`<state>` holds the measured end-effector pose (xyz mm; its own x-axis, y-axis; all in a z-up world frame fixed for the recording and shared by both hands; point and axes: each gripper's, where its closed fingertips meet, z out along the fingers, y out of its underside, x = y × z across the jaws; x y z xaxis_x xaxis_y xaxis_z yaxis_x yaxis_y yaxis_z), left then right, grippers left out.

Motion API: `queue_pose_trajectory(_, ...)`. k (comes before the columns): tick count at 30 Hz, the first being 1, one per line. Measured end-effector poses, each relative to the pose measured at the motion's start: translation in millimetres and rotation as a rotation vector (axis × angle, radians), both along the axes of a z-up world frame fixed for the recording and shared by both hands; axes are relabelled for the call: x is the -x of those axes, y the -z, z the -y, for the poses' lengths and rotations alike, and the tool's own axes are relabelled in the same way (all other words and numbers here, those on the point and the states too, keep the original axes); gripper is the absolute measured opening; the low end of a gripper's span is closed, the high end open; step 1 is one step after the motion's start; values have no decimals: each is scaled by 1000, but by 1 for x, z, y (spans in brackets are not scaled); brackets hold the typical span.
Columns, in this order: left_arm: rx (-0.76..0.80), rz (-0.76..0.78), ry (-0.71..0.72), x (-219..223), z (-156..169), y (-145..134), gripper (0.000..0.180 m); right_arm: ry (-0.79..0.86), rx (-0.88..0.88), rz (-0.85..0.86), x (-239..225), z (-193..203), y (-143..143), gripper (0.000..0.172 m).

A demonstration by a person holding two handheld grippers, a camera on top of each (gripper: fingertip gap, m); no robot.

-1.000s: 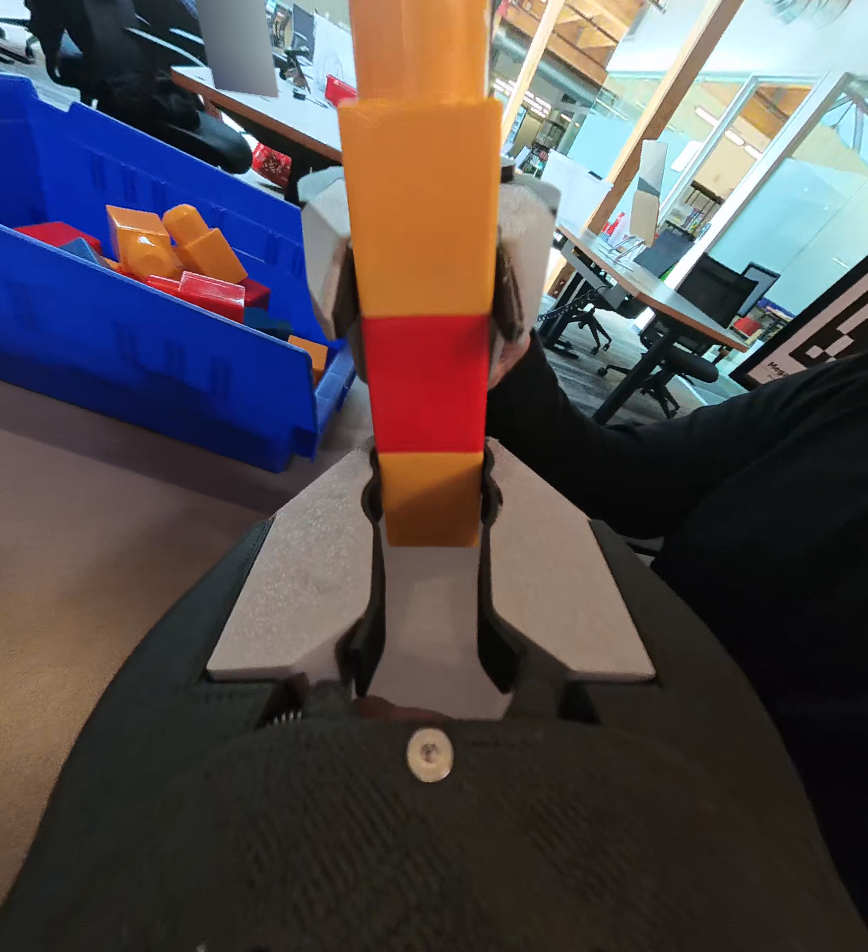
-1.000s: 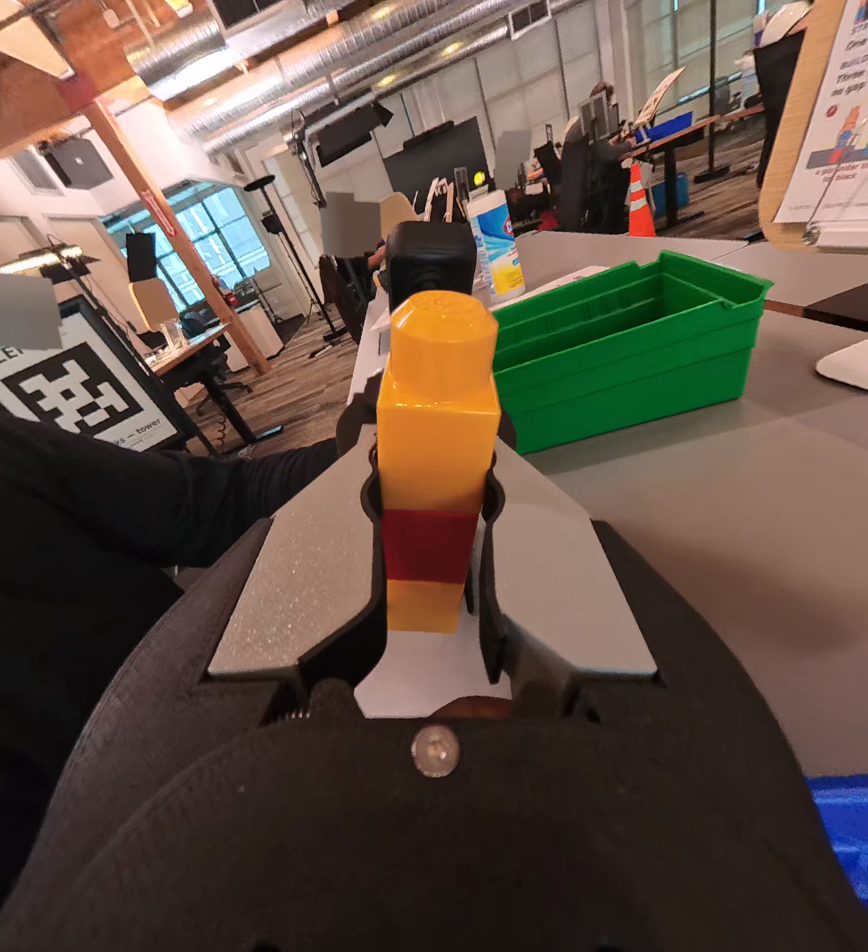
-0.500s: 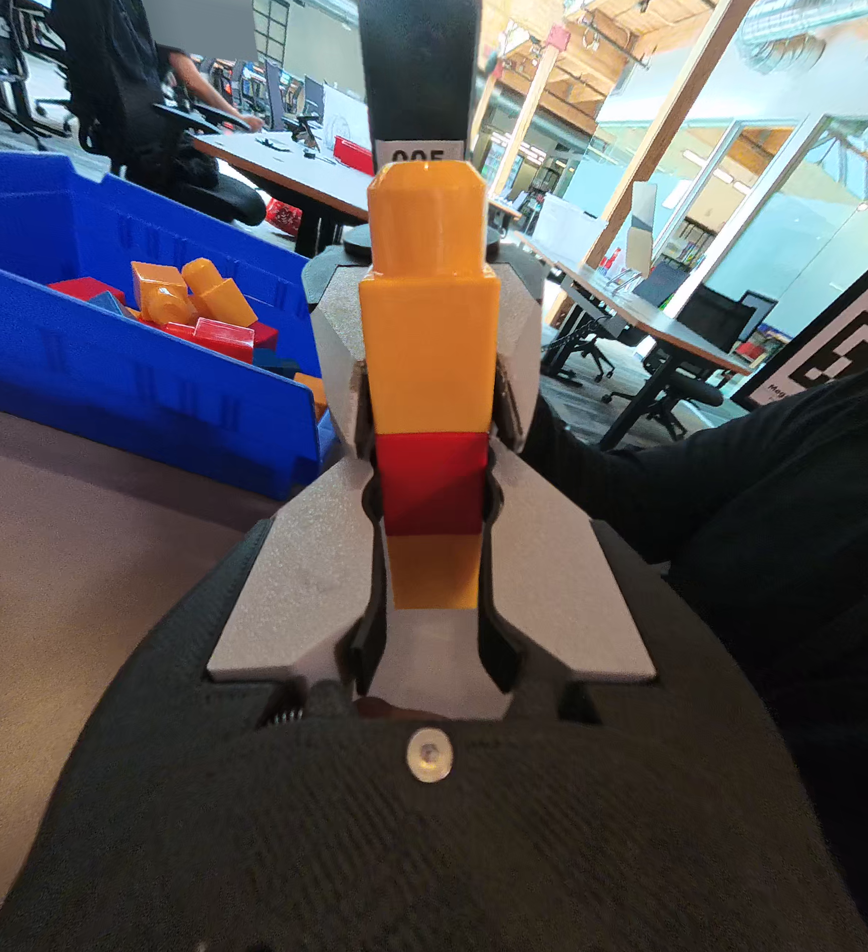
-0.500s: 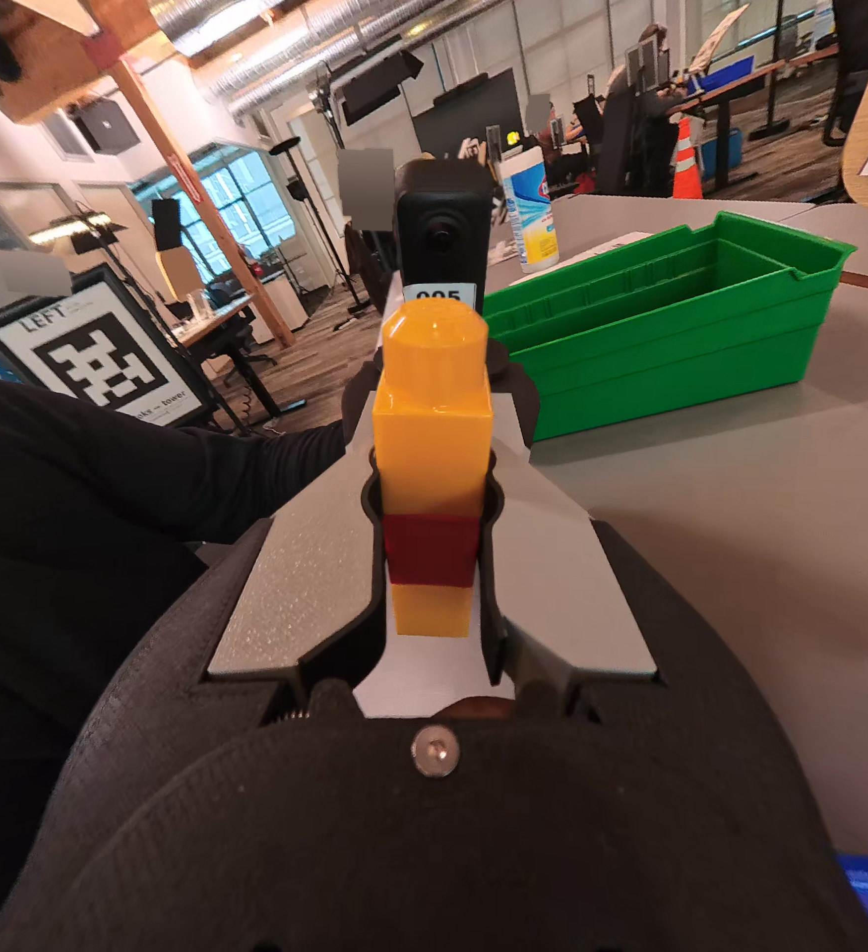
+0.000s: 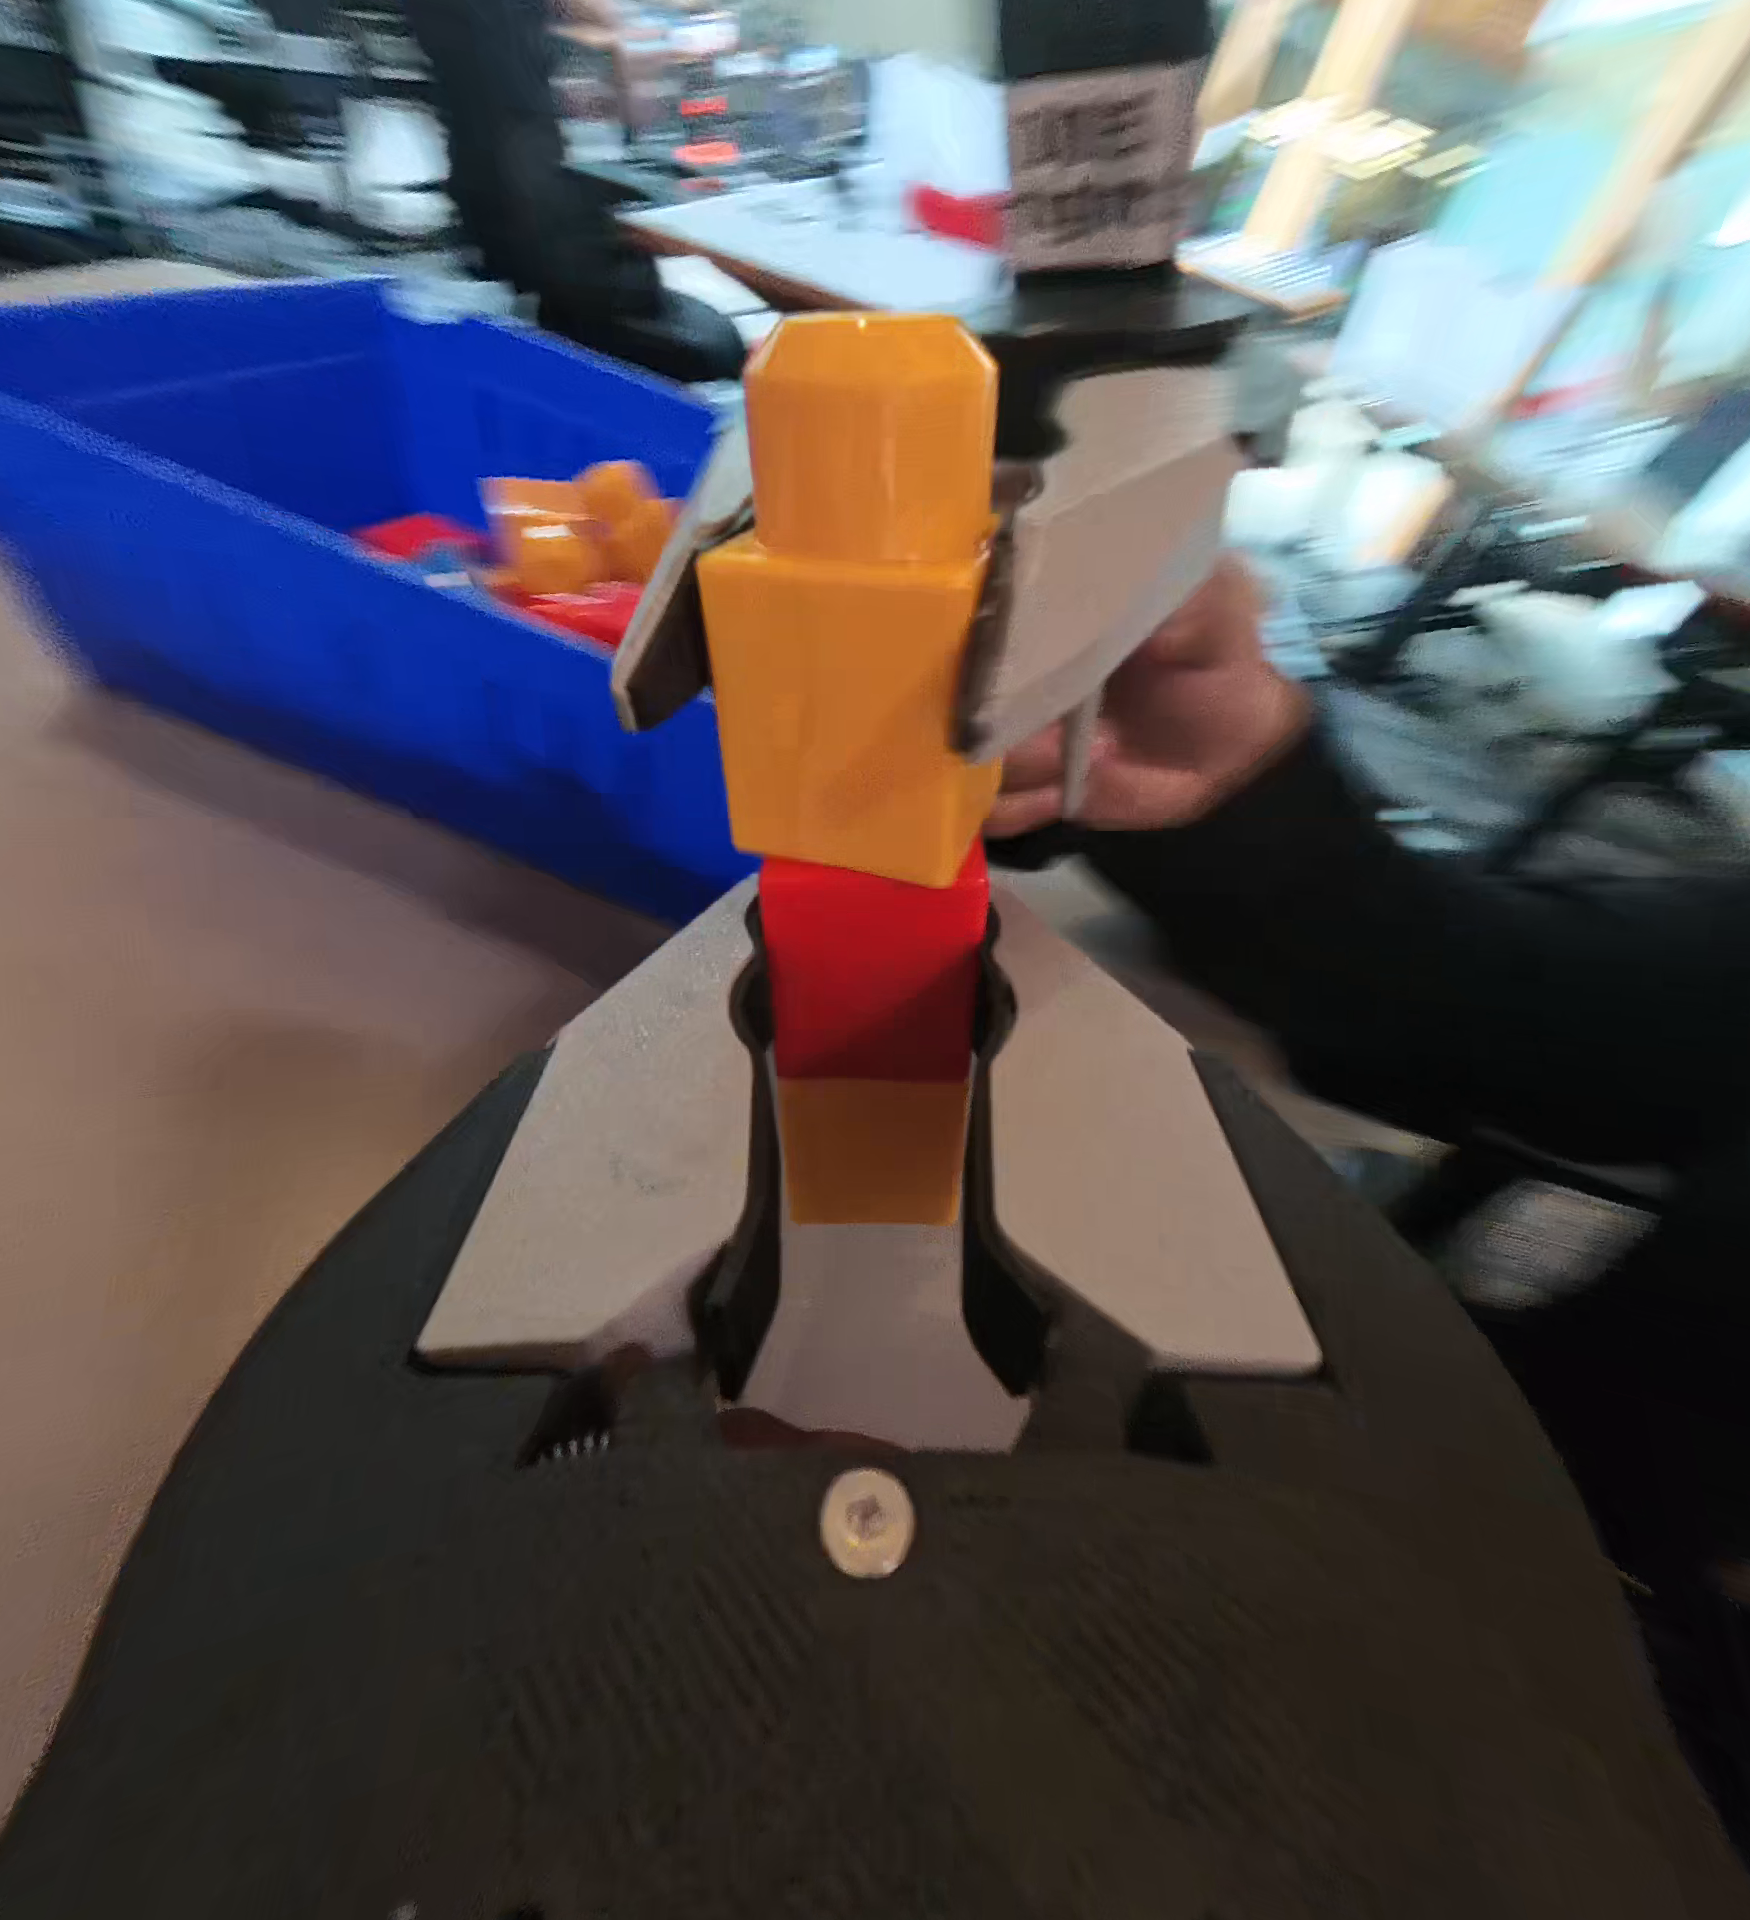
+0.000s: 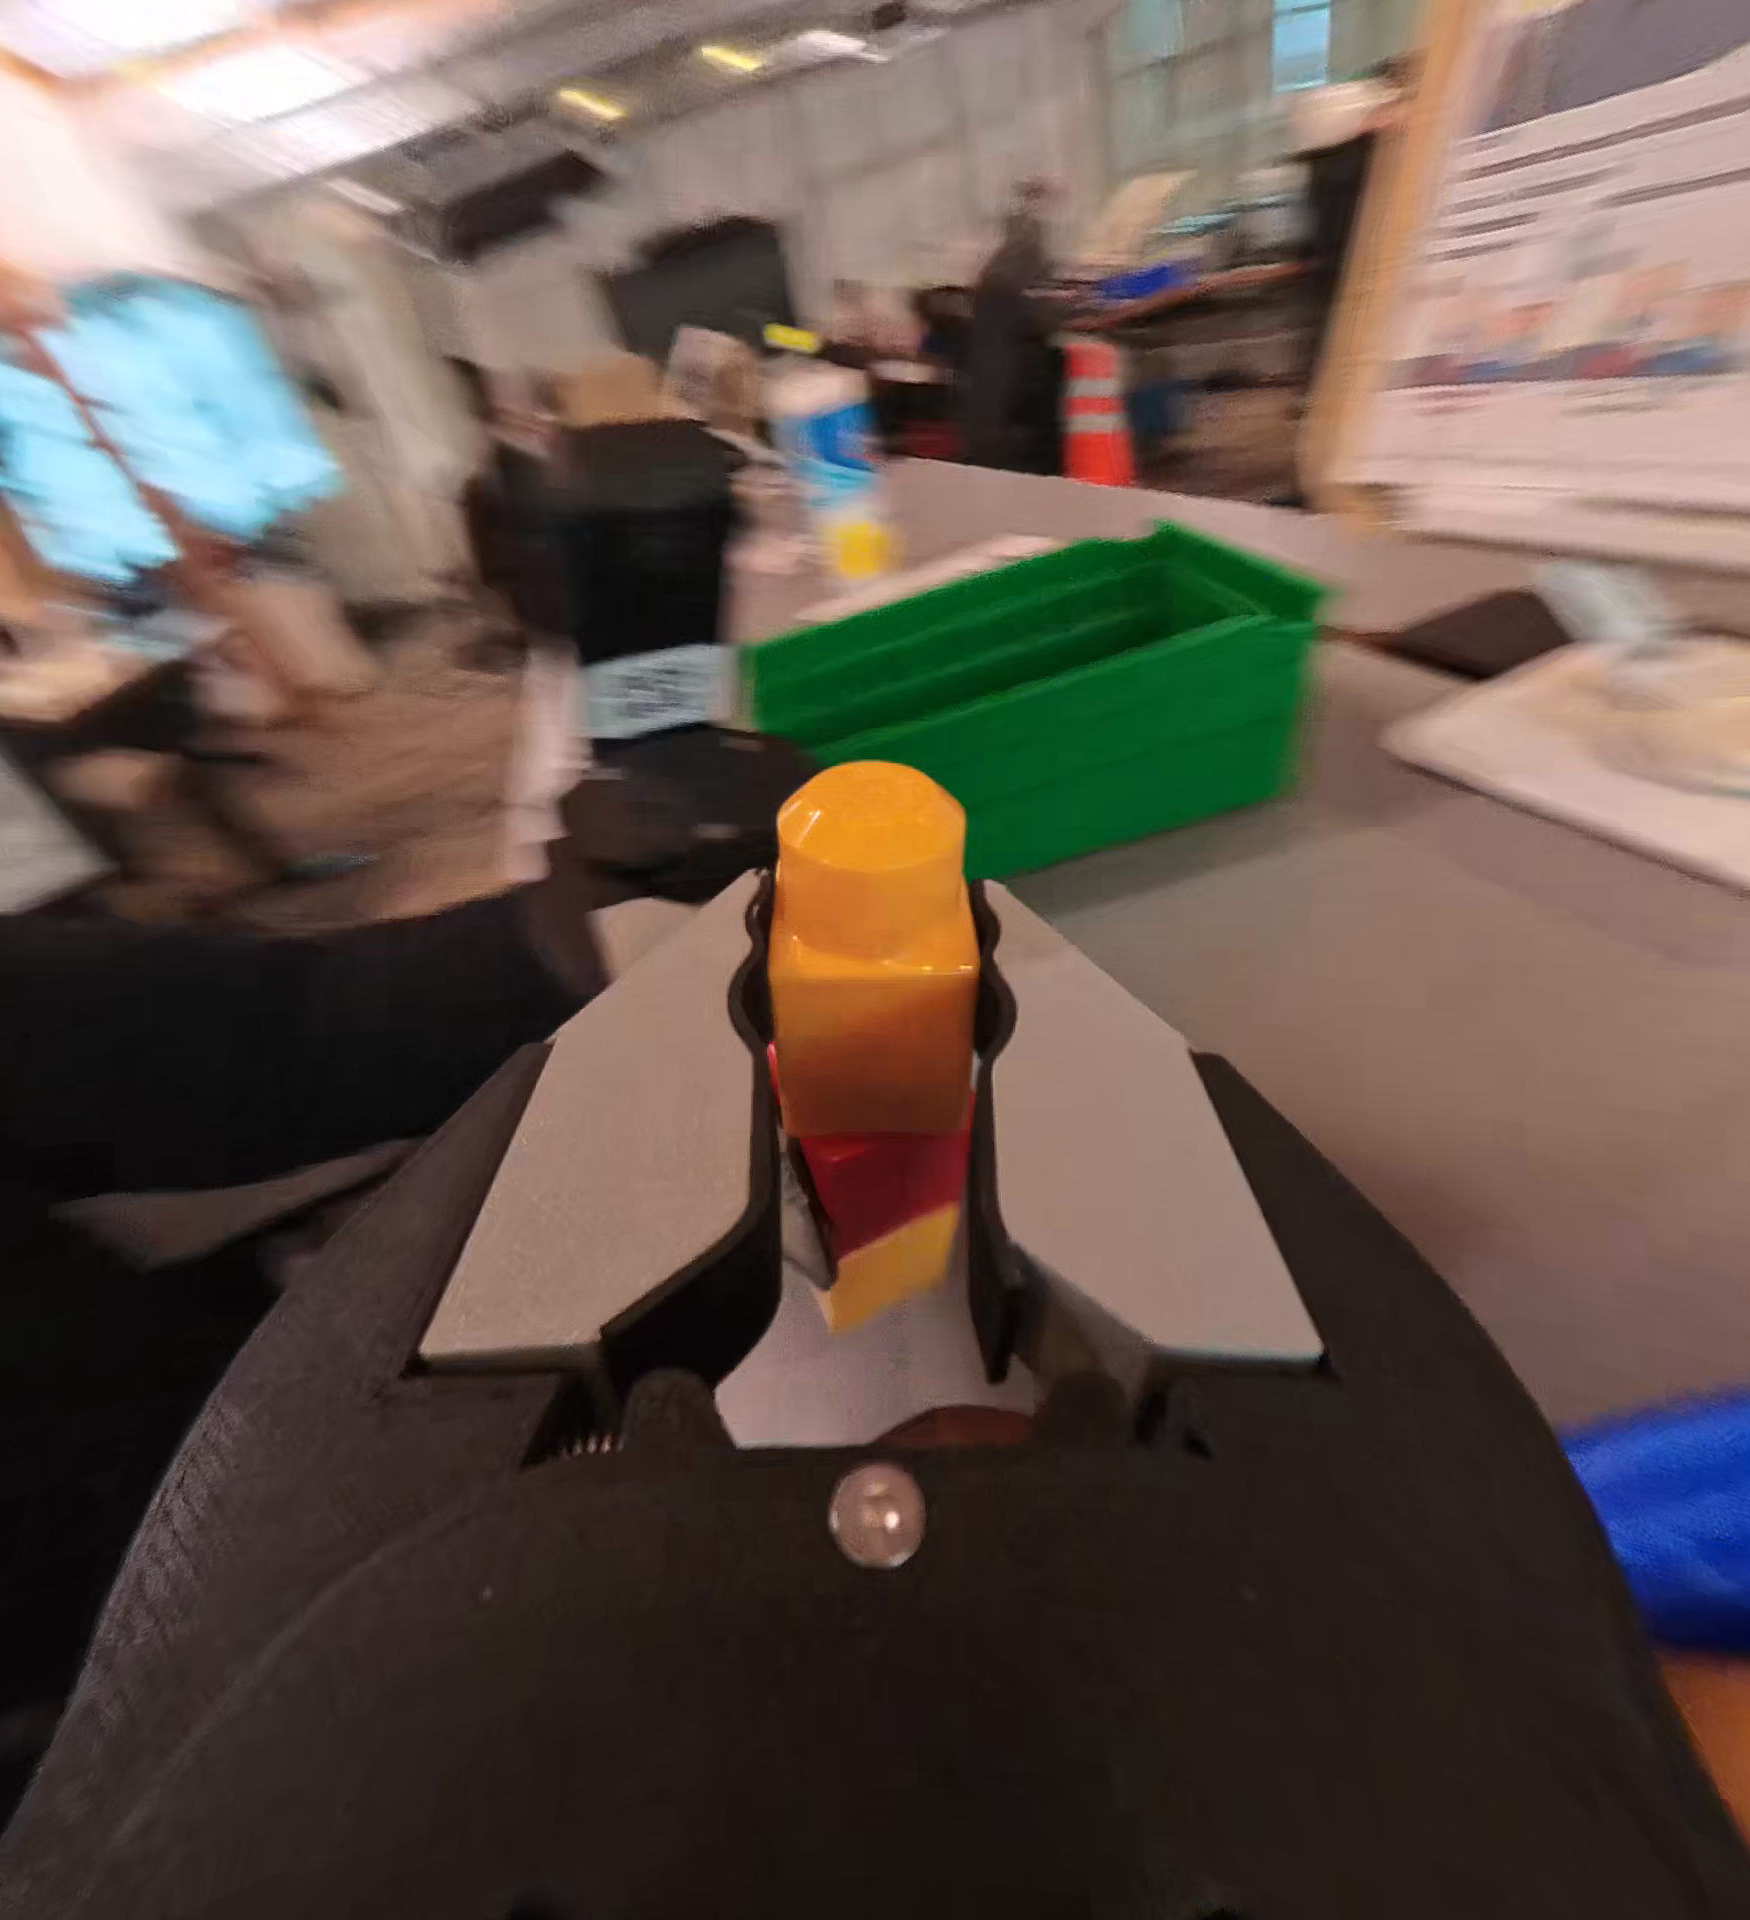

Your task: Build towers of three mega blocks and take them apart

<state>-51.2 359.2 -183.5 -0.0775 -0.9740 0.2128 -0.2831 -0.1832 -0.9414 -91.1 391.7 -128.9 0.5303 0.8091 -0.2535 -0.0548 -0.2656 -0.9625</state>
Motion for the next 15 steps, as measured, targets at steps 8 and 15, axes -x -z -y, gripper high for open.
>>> queue_pose_trajectory(8, -98, -68, -90, -5, -14, 20, 33, 457, -166, 187, -67, -34, -11, 34)
queue_pose_trajectory(15, 7, 55, -41, 1, -13, 0, 33, 626, 122, 375, -169, -41, 49, 35)
